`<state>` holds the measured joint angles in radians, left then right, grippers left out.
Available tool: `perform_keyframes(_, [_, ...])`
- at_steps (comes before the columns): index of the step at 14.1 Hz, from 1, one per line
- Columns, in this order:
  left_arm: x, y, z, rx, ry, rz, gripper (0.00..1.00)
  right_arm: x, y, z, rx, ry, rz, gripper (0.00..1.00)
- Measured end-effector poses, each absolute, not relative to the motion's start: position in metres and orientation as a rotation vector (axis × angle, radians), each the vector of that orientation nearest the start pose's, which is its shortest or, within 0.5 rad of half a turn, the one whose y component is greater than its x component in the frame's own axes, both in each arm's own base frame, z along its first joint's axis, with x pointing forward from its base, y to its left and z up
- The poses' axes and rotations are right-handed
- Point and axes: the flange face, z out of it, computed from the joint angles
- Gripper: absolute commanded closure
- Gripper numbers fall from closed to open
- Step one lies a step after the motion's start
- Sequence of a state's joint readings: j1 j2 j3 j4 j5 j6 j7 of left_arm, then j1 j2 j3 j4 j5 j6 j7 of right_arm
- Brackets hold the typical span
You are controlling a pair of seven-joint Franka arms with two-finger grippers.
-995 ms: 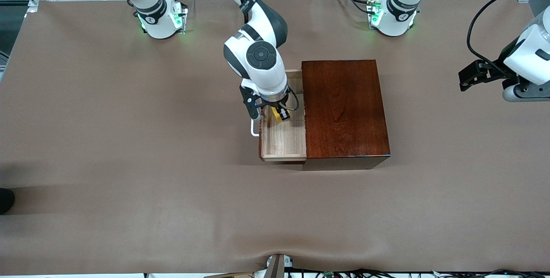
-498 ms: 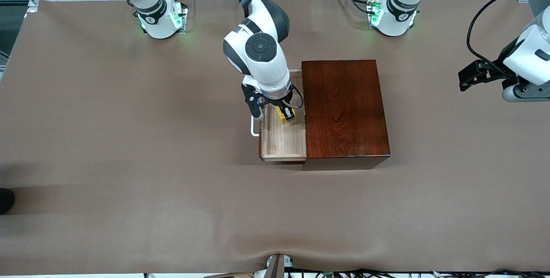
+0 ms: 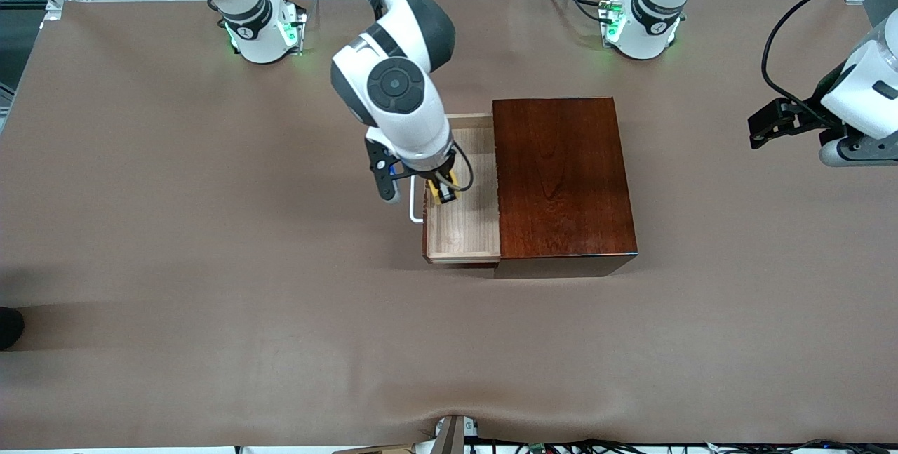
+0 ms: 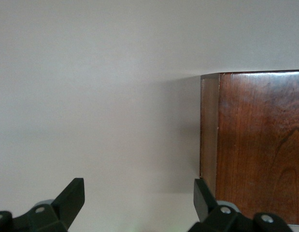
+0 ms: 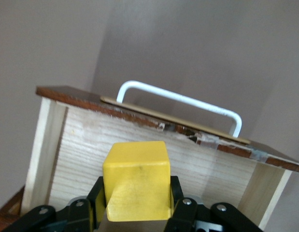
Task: Open drawer, take yellow block, close drawer
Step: 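Lift the yellow cube out with the right gripper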
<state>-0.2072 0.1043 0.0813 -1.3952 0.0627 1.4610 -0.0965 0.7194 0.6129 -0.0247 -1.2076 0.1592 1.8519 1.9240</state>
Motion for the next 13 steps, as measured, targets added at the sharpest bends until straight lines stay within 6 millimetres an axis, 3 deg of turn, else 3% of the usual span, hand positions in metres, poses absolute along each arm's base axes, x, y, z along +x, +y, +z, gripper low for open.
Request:
perform_keyframes(4, [0.571, -0.071, 0.638, -3.067, 0.046, 0.046, 0.0, 0.574, 0.45, 0.446, -2.543, 1.728, 0.201, 1.0])
perform_keyframes(8, [0.57, -0.078, 0.638, -3.073, 0.065, 0.054, 0.0, 0.604, 0.395, 0.463, -2.613, 1.601, 0.222, 1.0])
perform_keyframes(13, [0.553, -0.09, 0.64, -3.102, 0.117, 0.13, 0.0, 0.628, 0.331, 0.456, -2.765, 1.442, 0.305, 1.0])
